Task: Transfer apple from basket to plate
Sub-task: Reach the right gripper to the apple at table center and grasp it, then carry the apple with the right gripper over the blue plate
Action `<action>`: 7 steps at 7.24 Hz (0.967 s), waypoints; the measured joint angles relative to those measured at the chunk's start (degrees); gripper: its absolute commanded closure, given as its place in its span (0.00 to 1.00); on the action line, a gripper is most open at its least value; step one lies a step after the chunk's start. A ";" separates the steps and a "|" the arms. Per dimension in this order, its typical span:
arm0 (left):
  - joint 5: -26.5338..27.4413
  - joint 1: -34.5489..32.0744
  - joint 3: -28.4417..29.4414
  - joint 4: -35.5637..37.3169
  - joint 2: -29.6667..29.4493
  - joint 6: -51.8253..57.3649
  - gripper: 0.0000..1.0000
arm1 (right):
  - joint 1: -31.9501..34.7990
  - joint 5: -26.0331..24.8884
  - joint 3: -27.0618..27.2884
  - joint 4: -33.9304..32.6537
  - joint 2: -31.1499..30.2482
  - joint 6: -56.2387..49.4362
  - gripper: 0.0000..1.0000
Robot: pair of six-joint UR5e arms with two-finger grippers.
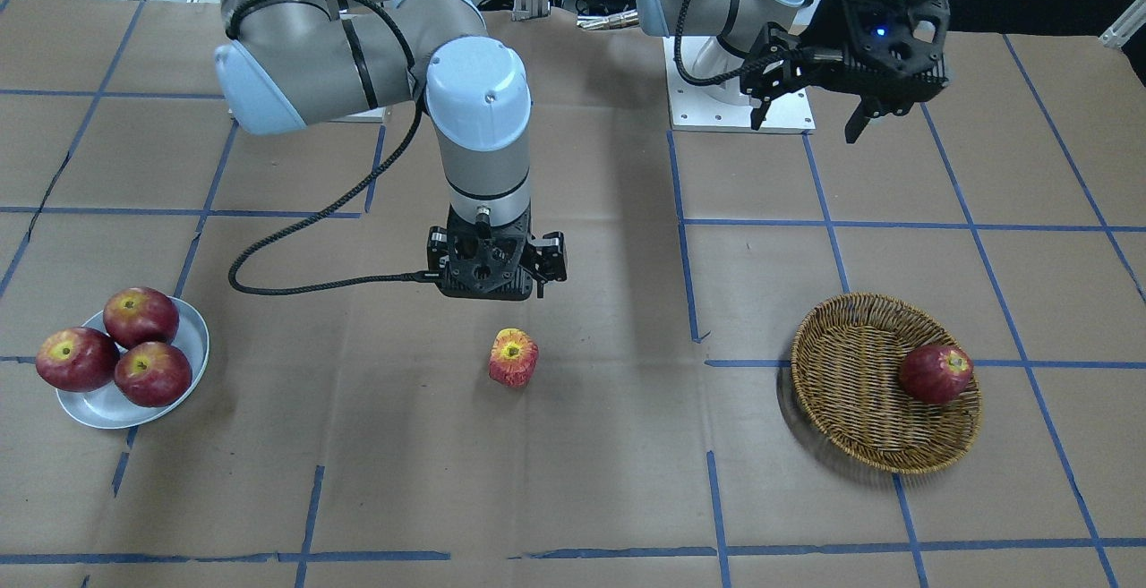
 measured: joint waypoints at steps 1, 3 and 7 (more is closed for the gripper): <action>0.31 -2.23 -0.39 1.38 -0.09 0.28 0.01 | 0.35 -1.20 -0.09 -3.65 3.44 -0.05 0.00; 0.72 -3.60 -1.22 1.78 -0.27 0.44 0.01 | 0.49 -1.74 -0.17 -10.30 9.17 -0.28 0.00; 0.59 -3.72 -1.47 1.48 0.06 0.31 0.01 | 0.07 -1.81 -0.13 -12.20 12.44 -0.41 0.49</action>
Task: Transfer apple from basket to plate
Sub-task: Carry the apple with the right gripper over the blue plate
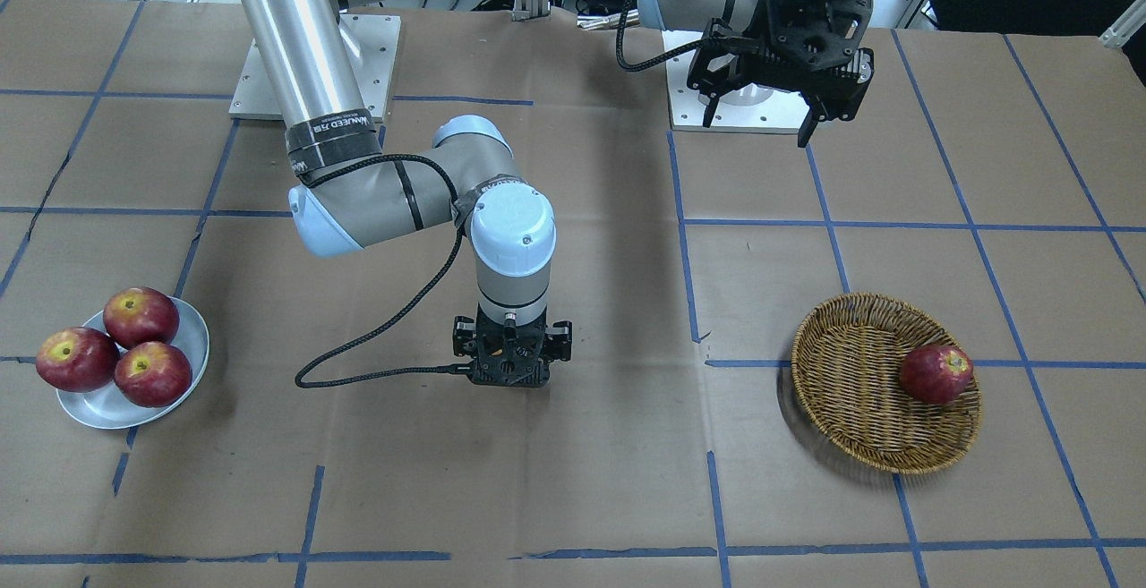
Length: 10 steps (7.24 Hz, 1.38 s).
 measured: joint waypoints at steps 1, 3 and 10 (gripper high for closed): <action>-0.03 0.01 0.01 -0.01 -0.03 -0.05 0.01 | -0.11 0.14 -0.02 0.04 -0.03 0.00 0.50; -0.03 0.01 0.03 0.00 -0.13 -0.12 0.01 | -0.72 0.20 -0.28 0.35 -1.47 -0.55 0.50; 0.04 0.02 -0.01 -0.02 0.13 -0.04 0.01 | -31.30 0.86 7.00 12.90 -21.42 -37.28 0.50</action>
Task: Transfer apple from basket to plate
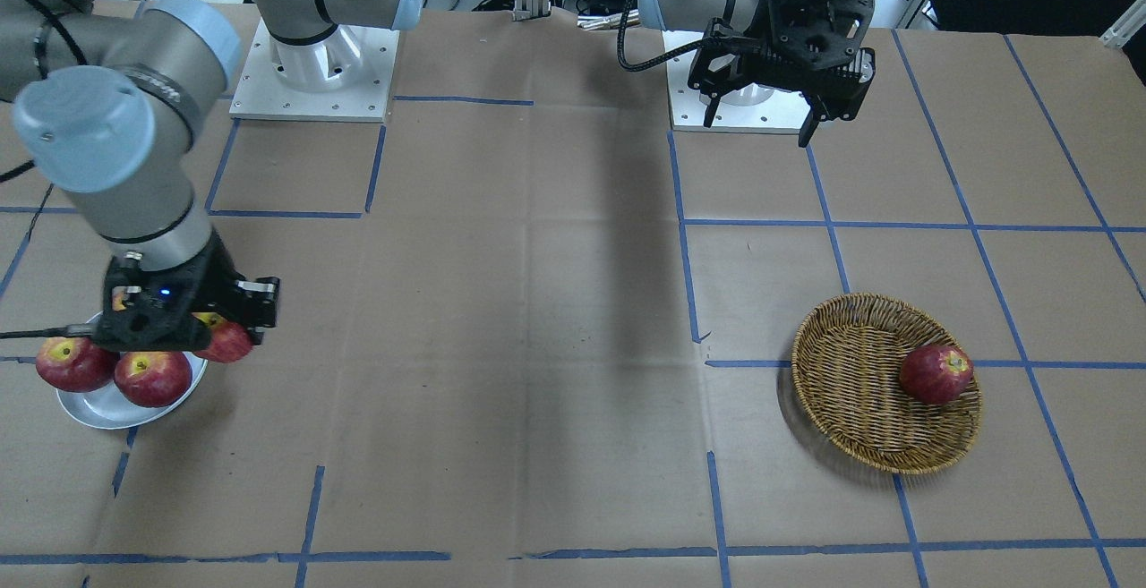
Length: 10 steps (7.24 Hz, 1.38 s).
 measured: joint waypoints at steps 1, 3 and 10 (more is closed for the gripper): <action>0.02 0.00 -0.03 0.00 0.06 0.05 0.01 | -5.73 1.50 2.08 -0.27 -0.84 -7.22 0.50; 0.07 -0.01 -0.01 0.00 0.13 0.08 0.01 | -14.43 3.63 3.78 -1.30 -0.37 -19.36 0.50; 0.17 -0.01 0.05 0.00 0.47 0.17 0.01 | -18.14 3.96 4.76 -5.30 4.57 -25.24 0.38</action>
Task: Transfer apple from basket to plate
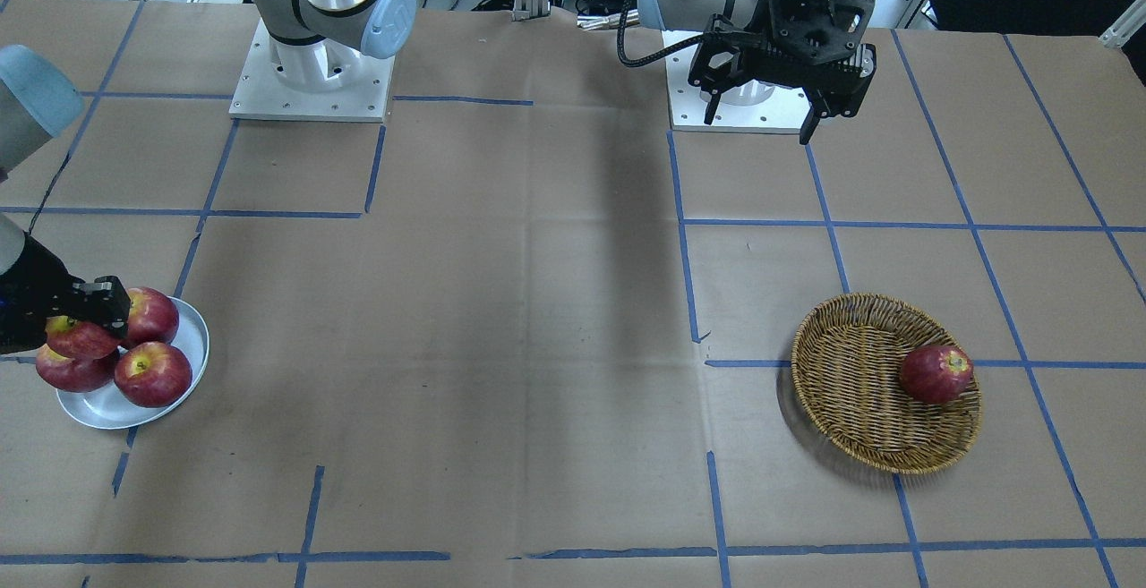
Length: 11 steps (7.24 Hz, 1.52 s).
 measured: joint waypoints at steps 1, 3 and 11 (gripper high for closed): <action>0.00 0.00 0.00 0.00 0.07 0.00 0.01 | 0.09 0.03 0.20 -0.10 0.01 0.05 0.00; -0.02 0.00 0.00 0.00 0.11 -0.05 0.01 | 0.14 -0.01 0.04 -0.22 0.78 -0.07 0.00; -0.09 0.09 0.00 0.00 -0.07 -0.25 0.01 | 11.33 -0.21 -12.04 24.65 -11.55 14.45 0.00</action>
